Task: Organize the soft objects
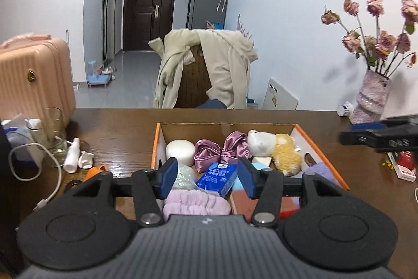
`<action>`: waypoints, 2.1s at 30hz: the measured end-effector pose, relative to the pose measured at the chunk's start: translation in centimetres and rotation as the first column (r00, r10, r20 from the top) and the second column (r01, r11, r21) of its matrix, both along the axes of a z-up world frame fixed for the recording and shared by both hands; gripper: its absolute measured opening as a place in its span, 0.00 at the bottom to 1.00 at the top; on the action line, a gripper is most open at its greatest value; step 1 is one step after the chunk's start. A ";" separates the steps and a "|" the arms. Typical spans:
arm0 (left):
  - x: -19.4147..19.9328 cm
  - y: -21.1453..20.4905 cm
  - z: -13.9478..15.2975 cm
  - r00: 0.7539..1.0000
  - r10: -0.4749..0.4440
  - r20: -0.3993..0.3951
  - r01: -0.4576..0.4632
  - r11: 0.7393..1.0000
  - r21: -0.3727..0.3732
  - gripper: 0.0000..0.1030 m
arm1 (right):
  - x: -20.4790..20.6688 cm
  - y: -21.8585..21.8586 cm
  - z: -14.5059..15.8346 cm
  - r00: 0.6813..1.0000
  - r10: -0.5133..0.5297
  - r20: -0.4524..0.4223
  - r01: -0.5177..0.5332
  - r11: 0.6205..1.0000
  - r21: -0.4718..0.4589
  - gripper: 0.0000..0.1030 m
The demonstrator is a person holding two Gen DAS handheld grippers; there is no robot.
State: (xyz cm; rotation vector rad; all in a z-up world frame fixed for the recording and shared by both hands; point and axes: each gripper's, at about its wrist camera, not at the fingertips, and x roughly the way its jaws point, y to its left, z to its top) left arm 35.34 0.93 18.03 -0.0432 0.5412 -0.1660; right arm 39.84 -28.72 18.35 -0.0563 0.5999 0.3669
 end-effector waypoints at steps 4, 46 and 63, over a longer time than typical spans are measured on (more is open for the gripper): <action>-2.6 -0.1 0.5 1.000 0.001 0.010 -0.001 1.000 0.005 0.54 | -4.8 -3.0 0.4 0.997 -0.069 0.025 0.069 0.998 0.015 0.48; -32.3 -0.8 -13.1 0.923 0.036 0.383 -0.042 0.999 0.008 1.00 | -36.1 2.6 -16.7 0.887 -0.356 0.293 0.299 0.928 0.223 1.00; -32.3 -0.6 -12.9 0.919 0.054 0.391 -0.063 0.998 0.009 1.00 | -36.2 2.7 -16.5 0.890 -0.342 0.303 0.283 0.933 0.223 1.00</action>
